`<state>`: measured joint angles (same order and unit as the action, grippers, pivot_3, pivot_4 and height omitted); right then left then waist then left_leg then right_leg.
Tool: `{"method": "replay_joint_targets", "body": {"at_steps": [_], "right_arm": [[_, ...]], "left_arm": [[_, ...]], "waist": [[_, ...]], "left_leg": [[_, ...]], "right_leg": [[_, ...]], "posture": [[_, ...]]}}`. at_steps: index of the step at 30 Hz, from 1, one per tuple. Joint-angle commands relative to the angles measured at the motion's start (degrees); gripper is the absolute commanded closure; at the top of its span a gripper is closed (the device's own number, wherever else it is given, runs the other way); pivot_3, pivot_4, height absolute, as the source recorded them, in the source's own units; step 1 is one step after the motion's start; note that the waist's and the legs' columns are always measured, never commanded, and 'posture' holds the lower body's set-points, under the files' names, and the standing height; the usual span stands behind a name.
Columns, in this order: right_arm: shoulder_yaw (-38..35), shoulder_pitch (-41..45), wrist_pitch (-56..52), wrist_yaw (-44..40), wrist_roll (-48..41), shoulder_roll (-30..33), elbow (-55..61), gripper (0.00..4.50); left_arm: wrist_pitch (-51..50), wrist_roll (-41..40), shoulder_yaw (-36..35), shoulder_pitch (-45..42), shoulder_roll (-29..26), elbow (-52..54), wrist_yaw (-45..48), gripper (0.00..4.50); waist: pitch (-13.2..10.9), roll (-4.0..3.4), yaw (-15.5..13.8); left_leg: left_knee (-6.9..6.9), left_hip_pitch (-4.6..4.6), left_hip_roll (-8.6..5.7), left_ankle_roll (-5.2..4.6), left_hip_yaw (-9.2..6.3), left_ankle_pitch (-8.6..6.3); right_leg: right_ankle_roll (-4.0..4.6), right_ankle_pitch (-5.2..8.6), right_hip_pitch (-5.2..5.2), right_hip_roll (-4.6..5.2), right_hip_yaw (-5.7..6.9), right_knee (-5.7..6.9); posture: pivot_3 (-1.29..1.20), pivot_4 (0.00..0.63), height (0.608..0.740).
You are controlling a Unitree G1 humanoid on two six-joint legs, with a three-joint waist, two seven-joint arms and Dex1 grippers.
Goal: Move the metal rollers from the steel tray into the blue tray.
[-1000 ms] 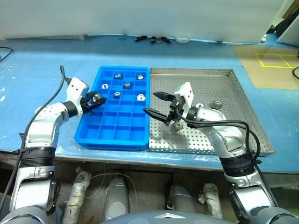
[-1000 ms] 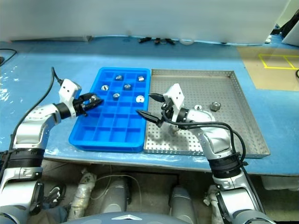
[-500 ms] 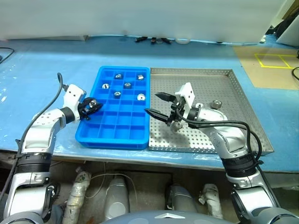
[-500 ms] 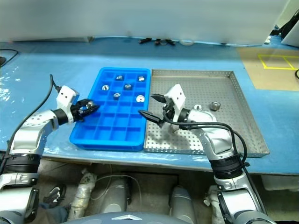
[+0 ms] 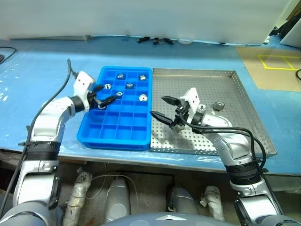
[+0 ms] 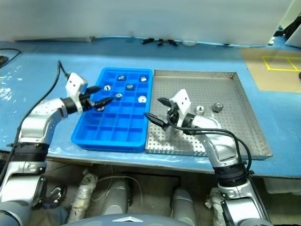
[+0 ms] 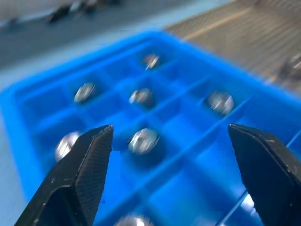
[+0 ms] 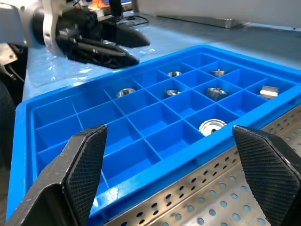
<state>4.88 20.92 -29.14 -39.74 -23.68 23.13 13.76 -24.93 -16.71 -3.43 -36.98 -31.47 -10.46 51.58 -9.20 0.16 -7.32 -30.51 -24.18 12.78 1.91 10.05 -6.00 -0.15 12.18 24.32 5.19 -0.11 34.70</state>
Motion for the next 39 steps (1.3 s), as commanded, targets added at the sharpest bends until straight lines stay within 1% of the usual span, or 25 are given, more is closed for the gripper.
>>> {"method": "replay_joint_targets", "body": {"at_steps": [1,4,7,13,16,18,22,24,26,34,39], "right_arm": [[-4.41,-1.60,-0.51,0.47,-1.59,2.44,4.20,0.00],[-6.99,-4.97,-1.10,1.70,-1.58,4.16,6.66,0.00],[-10.12,-9.89,-2.15,4.72,-1.81,4.53,11.01,0.00],[-12.74,-19.24,-2.93,10.65,-1.79,2.57,19.00,0.00],[-12.81,-22.99,-2.80,13.37,-1.07,1.56,22.02,0.00],[-12.61,-24.43,-2.92,15.15,-0.76,0.81,23.73,0.00],[-12.58,-26.36,-3.32,17.79,-0.68,-0.03,26.31,0.00],[-12.80,-27.42,-3.28,18.70,-0.48,-0.23,26.91,0.00],[-12.77,-28.10,-3.21,19.22,-0.43,-0.31,27.20,0.00],[-12.19,-29.07,-1.91,19.97,0.24,-0.48,25.99,0.00],[-11.88,-29.47,-0.50,19.31,0.97,-0.44,24.10,0.00]], "left_arm": [[1.69,-0.58,3.94,-4.40,1.72,-1.25,4.79,0.39],[5.34,1.31,8.43,-9.90,5.53,-7.96,8.72,0.39],[9.92,3.88,13.92,-15.13,11.47,-16.98,13.66,0.39],[17.67,7.96,19.85,-19.47,18.55,-29.30,22.15,0.39],[21.86,10.56,21.63,-21.12,20.97,-34.94,24.01,0.39],[23.94,12.01,22.04,-22.21,22.31,-38.81,24.31,0.39],[28.74,15.44,21.82,-24.60,24.58,-46.91,21.28,0.39],[30.35,16.79,21.79,-25.46,25.46,-49.50,20.80,0.39],[31.14,17.76,21.66,-25.90,26.09,-51.32,21.32,0.39],[31.69,20.46,21.67,-24.60,27.86,-54.21,22.93,0.39],[30.10,20.89,20.28,-24.75,29.28,-55.91,19.61,0.39]], "waist": [[0.00,0.01,0.22],[0.00,0.00,0.49],[0.00,0.01,0.81],[0.00,0.01,3.45],[0.00,0.01,4.93],[0.00,0.02,5.41],[-0.01,0.02,6.45],[-0.01,0.02,6.57],[-0.01,0.02,6.63],[-0.01,0.03,6.67],[-0.01,0.03,6.67]], "left_leg": [[-0.03,0.01,0.00,0.00,0.00,0.00],[-0.07,0.05,0.02,-0.01,0.01,0.00],[-0.08,0.02,0.02,-0.01,0.02,0.00],[-0.19,0.02,-0.02,-0.19,0.11,-0.11],[-0.17,0.05,0.00,-0.21,0.11,-0.12],[-0.20,0.05,-0.02,-0.22,0.13,-0.13],[-0.29,0.08,-0.05,-0.26,0.14,-0.16],[-0.29,0.08,-0.04,-0.27,0.14,-0.17],[-0.29,0.06,-0.05,-0.32,0.13,-0.20],[-0.29,0.01,-0.07,-0.44,0.18,-0.27],[-0.32,0.02,-0.08,-0.46,0.18,-0.28]], "right_leg": [[0.00,0.00,-0.02,0.01,0.00,0.00],[-0.01,0.00,-0.02,-0.03,-0.02,0.01],[-0.01,0.00,-0.03,-0.03,-0.10,-0.01],[-0.09,0.04,-0.03,-0.02,-0.13,-0.07],[-0.10,0.05,-0.03,-0.04,-0.13,-0.09],[-0.11,0.06,-0.03,-0.03,-0.13,-0.09],[-0.22,0.11,-0.07,-0.01,-0.12,-0.09],[-0.34,0.18,-0.07,-0.02,-0.13,-0.10],[-0.23,0.11,-0.08,-0.02,-0.13,-0.16],[-0.17,0.08,-0.08,0.00,-0.14,-0.23],[-0.18,0.09,-0.11,0.08,-0.13,-0.23]], "posture": [[-0.05,0.150,0.740],[-0.12,0.150,0.740],[-0.19,0.150,0.740],[-0.33,0.150,0.740],[-0.39,0.150,0.740],[-0.42,0.150,0.740],[-0.46,0.150,0.740],[-0.47,0.150,0.740],[-0.48,0.150,0.740],[-0.48,0.150,0.740],[-0.48,0.150,0.740]]}}
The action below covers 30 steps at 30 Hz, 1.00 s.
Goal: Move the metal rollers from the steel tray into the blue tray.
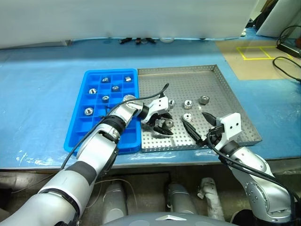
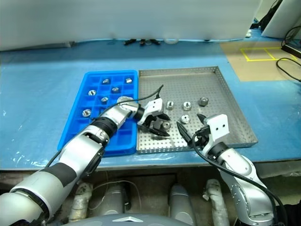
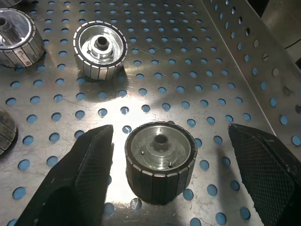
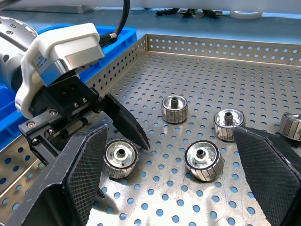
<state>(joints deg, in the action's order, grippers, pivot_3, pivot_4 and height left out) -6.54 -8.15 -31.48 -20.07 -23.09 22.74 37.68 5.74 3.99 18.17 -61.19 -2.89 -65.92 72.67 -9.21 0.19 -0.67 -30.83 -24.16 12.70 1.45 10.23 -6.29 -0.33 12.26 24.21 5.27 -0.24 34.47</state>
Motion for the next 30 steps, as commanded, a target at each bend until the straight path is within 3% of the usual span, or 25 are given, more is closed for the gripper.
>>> {"method": "replay_joint_targets", "body": {"at_steps": [1,5,6,11,22,30], "right_arm": [[-0.37,-0.42,2.09,-0.44,0.50,-0.06,-0.06,0.00],[-0.03,-0.02,2.01,-0.22,0.58,-0.18,0.08,0.00],[0.12,0.03,1.90,-0.12,0.60,-0.21,0.24,0.00],[0.58,0.66,0.41,0.64,-0.02,-0.13,2.01,0.00],[1.05,3.11,-7.34,-0.16,-5.93,0.91,7.00,0.00],[1.21,8.71,-7.81,-3.79,-8.72,3.10,4.07,0.00]], "left_arm": [[-0.68,0.11,-1.62,-0.49,0.67,-0.73,-1.86,0.39],[0.50,1.61,-1.05,0.00,-0.03,-0.89,-2.78,1.58],[0.49,1.84,-0.96,0.10,-0.16,-0.90,-2.41,1.58],[-0.86,1.21,-1.99,0.09,-0.62,-0.62,-0.28,2.82],[-1.11,-1.74,-7.01,-2.21,-2.10,1.43,-0.78,2.81],[-5.82,-7.51,-12.13,-1.62,-10.42,16.91,2.63,2.81]], "waist": [[0.00,0.00,0.02],[0.00,0.00,0.04],[0.00,0.00,0.03],[0.00,0.00,0.25],[0.00,0.00,1.04],[-0.04,0.02,1.29]], "left_leg": [[-0.01,0.00,0.00,-0.01,0.00,0.00],[0.00,0.02,0.00,-0.01,0.00,-0.01],[0.00,0.02,0.00,-0.01,0.00,-0.01],[0.00,0.04,0.00,-0.01,0.00,-0.01],[0.02,0.03,0.00,-0.01,0.00,-0.01],[0.10,0.02,0.05,0.01,0.00,0.00]], "right_leg": [[0.00,0.00,0.00,0.00,0.00,0.00],[0.00,0.00,0.00,0.00,0.01,0.00],[0.00,0.00,0.00,0.00,0.01,0.00],[0.00,0.00,0.00,-0.01,0.01,0.00],[0.00,0.00,0.00,-0.01,0.02,-0.01],[0.02,0.00,0.06,-0.08,0.02,-0.02]], "posture": [[-0.47,0.150,0.740],[-0.47,0.150,0.740],[-0.47,0.150,0.740],[-0.46,0.150,0.740],[-0.44,0.150,0.740],[-0.35,0.150,0.740]]}}
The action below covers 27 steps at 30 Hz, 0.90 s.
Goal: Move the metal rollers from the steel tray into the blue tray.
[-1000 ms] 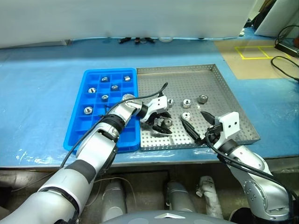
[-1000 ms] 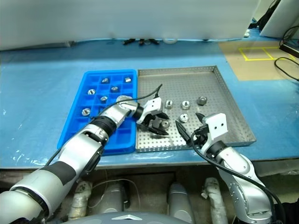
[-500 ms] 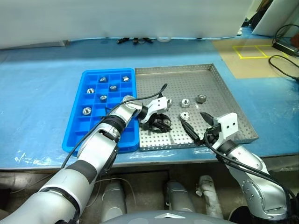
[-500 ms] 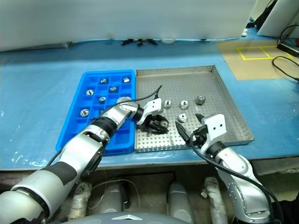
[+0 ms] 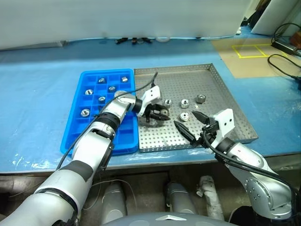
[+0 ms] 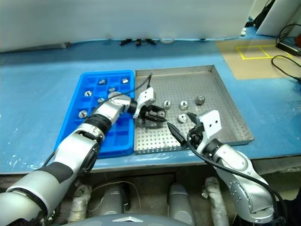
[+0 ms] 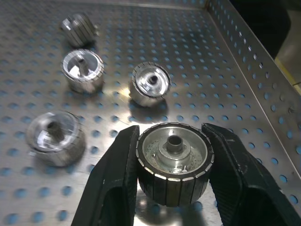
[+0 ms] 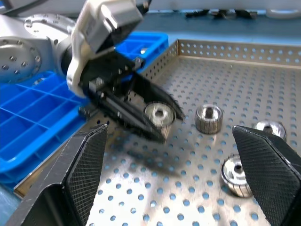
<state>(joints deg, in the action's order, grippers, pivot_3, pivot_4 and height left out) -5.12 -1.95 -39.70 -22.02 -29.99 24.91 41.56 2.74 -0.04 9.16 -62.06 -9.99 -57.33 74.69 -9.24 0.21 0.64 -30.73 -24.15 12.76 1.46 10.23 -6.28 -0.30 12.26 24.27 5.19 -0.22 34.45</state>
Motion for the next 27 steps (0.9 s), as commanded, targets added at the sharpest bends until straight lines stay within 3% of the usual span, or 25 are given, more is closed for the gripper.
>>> {"method": "replay_joint_targets", "body": {"at_steps": [1,8,16,27], "right_arm": [[0.30,3.67,0.61,-2.53,-1.75,1.18,-0.75,0.00],[4.17,11.92,4.19,-8.71,0.19,1.68,-10.58,0.00],[11.41,22.12,8.62,-15.84,2.89,-0.28,-21.08,0.00],[15.59,28.36,10.80,-25.44,3.23,-2.29,-30.26,0.00]], "left_arm": [[-4.85,-4.55,-4.01,-0.03,-4.78,11.74,0.36,2.81],[-20.26,-10.18,-9.82,8.66,-14.21,34.04,-6.17,2.81],[-30.86,-15.71,-16.47,30.72,-24.83,59.13,-12.02,2.81],[-38.05,-22.57,-26.68,53.72,-28.44,76.89,-21.78,2.81]], "waist": [[0.00,-0.01,-0.12],[-0.04,-0.06,-1.71],[-0.14,-0.20,-3.76],[-0.18,-0.22,-7.75]], "left_leg": [[0.01,0.01,0.01,0.00,0.00,0.00],[0.06,0.01,0.02,0.02,0.01,0.01],[0.10,-0.02,0.09,0.10,-0.03,0.05],[0.13,-0.04,0.09,0.21,-0.16,0.11]], "right_leg": [[0.01,0.00,0.00,-0.01,0.00,0.01],[0.06,0.02,-0.01,0.00,0.03,0.02],[0.18,0.10,0.03,-0.01,0.13,0.17],[0.16,0.14,0.01,0.06,0.13,0.26]], "posture": [[-0.33,0.150,0.740],[-0.17,0.150,0.740],[0.02,0.150,0.740],[0.22,0.150,0.740]]}}
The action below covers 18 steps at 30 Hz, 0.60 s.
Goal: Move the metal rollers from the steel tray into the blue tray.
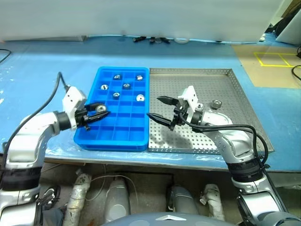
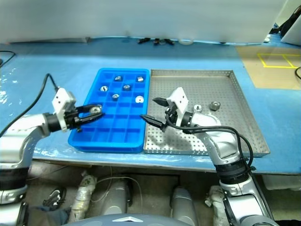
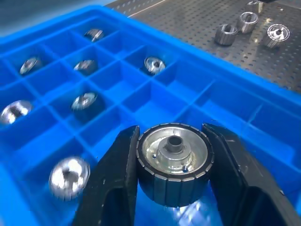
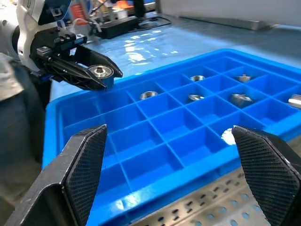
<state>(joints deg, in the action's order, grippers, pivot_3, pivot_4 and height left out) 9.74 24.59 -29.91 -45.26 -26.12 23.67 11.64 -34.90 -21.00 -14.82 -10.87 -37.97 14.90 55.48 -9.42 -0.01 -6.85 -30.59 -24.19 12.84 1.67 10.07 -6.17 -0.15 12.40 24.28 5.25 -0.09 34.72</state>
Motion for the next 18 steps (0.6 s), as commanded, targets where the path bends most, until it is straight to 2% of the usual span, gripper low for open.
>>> {"method": "replay_joint_targets", "body": {"at_steps": [1,12,18], "right_arm": [[1.05,2.47,1.05,-2.61,-0.46,-1.67,-1.37,0.00],[1.96,5.93,1.23,-5.55,1.54,-3.51,-5.82,0.00],[1.64,5.64,0.71,-5.34,2.07,-3.32,-5.47,0.00]], "left_arm": [[0.00,-1.72,-3.19,4.30,-0.22,5.32,-3.34,2.81],[1.48,-2.59,-4.95,14.51,-0.44,8.39,-8.63,2.81],[1.99,-3.04,-3.72,14.12,-0.74,7.07,-9.02,2.81]], "waist": [[0.00,0.00,-0.41],[0.00,0.00,-1.93],[0.00,0.00,-1.95]], "left_leg": [[0.02,0.01,0.00,0.00,-0.01,0.00],[0.19,0.00,-0.01,0.08,-0.06,0.05],[0.19,0.02,-0.01,0.09,-0.07,0.06]], "right_leg": [[-0.01,0.00,0.01,-0.01,0.00,0.01],[-0.03,0.05,0.05,-0.05,-0.02,-0.04],[-0.12,0.10,0.05,-0.06,-0.03,-0.01]], "posture": [[0.23,0.150,0.740],[0.27,0.150,0.740],[0.25,0.150,0.740]]}}
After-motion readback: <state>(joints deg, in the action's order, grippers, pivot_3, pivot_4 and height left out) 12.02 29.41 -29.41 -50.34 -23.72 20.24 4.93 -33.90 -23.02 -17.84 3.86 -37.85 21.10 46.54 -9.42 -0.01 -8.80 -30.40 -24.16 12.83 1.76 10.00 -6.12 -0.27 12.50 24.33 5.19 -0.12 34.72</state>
